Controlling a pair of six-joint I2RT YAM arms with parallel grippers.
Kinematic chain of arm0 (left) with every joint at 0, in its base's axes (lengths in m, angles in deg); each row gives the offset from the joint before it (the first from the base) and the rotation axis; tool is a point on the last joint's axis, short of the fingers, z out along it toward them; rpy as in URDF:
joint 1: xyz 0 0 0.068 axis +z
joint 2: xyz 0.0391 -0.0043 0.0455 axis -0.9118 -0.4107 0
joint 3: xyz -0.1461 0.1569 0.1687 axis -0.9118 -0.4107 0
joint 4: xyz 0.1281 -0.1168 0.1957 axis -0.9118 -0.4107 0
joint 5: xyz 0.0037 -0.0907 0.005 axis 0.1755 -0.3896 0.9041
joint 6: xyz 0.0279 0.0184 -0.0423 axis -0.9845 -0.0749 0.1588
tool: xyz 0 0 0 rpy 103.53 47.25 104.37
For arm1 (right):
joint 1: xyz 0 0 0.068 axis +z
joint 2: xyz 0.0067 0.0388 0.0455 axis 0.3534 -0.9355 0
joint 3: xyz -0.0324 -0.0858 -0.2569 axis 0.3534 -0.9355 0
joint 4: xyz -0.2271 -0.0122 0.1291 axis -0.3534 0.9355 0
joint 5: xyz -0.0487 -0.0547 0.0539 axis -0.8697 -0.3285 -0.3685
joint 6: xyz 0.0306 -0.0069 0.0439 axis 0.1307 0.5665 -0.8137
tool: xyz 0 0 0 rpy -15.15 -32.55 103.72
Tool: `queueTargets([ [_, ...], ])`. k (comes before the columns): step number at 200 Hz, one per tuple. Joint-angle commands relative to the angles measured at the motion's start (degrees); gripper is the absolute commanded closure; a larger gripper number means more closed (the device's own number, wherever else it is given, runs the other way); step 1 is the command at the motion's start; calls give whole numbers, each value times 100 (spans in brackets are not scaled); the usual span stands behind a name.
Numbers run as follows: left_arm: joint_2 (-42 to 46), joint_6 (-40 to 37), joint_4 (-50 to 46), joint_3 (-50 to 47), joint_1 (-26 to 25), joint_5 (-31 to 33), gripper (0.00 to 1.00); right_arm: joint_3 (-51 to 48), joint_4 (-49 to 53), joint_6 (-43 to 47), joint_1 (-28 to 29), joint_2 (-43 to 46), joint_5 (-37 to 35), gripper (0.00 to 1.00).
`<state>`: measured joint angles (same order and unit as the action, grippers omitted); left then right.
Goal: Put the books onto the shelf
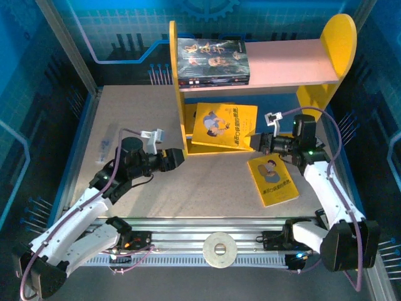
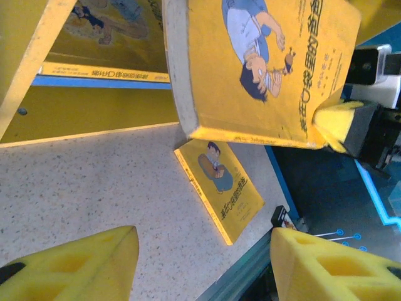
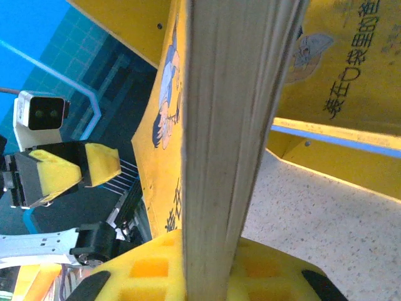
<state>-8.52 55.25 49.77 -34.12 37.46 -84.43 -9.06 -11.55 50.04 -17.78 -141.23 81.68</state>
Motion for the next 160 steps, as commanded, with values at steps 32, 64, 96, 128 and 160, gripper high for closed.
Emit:
queueTargets([
  [32, 144, -121, -363, 182, -16, 232, 42, 864, 370, 1335, -131, -613, 149, 97],
  [64, 160, -108, -447, 150, -13, 289, 41, 945, 83, 1300, -141, -1062, 334, 97],
  [96, 225, -94, -447, 109, -14, 284, 41, 900, -520, 989, -138, -1474, 533, 97],
  [128, 258, -108, -484, 106, -9, 311, 41, 973, -886, 808, -134, -1875, 609, 97],
  [160, 244, -123, -489, 118, -9, 288, 41, 1178, -961, 804, -89, -2228, 629, 97],
])
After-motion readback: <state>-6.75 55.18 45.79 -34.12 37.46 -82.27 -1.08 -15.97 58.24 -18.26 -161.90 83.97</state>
